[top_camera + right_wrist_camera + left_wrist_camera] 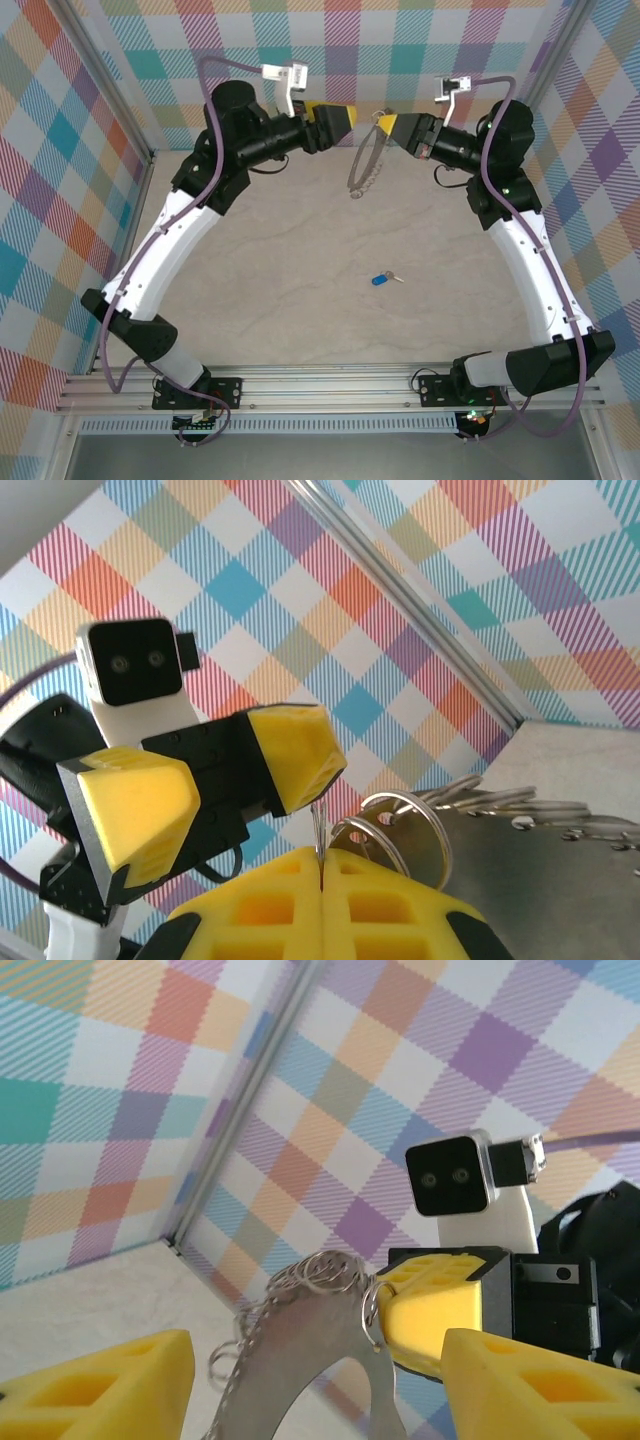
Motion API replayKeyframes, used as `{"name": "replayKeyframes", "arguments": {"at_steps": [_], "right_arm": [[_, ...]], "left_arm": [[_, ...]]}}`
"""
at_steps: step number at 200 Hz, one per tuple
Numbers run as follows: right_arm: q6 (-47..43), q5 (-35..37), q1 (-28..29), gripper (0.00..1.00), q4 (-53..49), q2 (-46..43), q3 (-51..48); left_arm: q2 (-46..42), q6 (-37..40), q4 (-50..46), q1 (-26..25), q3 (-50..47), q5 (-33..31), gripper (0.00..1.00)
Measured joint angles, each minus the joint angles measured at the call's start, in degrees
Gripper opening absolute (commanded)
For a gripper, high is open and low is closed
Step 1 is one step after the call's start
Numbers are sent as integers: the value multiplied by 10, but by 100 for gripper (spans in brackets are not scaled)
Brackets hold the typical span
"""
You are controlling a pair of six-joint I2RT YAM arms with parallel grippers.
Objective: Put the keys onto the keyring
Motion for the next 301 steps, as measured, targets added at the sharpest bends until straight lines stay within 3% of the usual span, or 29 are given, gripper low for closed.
{"name": "replayKeyframes", "arguments": {"at_steps": [66,118,150,301], "right_arm": [[65,21,0,0,84,-2,-21],[89,21,6,0,121,-2,-21],[99,21,9,0,130,-2,-21],[104,30,34,0,139,2,-21]], "left_arm": [[-16,-107,102,0,-31,0,46],[4,-191,183,0,-59,33,44],[24,-221,208,0,-64,41,39],[38,-250,252,-9,-65,68,32]]}}
